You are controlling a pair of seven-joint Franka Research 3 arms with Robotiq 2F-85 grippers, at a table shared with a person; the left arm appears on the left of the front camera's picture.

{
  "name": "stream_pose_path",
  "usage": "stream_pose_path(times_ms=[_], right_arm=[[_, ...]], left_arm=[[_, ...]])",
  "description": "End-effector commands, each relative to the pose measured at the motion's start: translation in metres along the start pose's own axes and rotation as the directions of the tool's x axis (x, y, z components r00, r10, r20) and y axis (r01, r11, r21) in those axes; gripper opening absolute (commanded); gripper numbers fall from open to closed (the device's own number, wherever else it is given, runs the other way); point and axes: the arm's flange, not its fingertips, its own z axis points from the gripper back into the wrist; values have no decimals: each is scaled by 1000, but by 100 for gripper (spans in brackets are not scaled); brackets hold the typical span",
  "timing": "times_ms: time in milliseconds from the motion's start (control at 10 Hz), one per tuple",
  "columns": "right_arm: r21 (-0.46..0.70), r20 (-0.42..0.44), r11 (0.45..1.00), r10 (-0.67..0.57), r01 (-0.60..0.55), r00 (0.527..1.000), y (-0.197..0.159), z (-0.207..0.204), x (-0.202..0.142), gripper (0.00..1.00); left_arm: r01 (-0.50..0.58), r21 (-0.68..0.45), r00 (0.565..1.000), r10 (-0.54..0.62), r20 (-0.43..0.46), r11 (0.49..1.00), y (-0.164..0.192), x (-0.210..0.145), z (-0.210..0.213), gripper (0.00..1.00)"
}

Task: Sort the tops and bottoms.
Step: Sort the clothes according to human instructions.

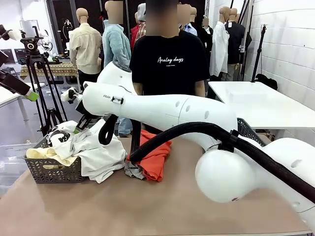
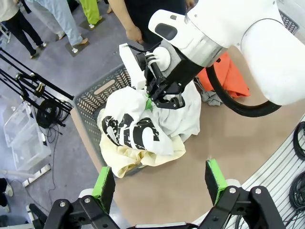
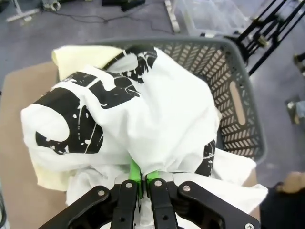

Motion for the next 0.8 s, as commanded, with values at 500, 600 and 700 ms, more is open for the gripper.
stream_pose_path(times_ms=[500, 600, 700], right_arm=[[-226, 166, 974, 42, -3, 985, -26, -19, 54, 0], [-284, 127, 959, 55, -17, 990, -47, -35, 85, 0], [-301, 65, 953, 53, -31, 996, -68, -51, 112, 0]], left_arm=[[-9, 11, 1000, 9, -4, 1000, 0, 3, 1, 99], [-9, 11, 1000, 9, -4, 1000, 0, 3, 1, 99], [-9, 11, 1000, 9, -4, 1000, 0, 3, 1, 99]])
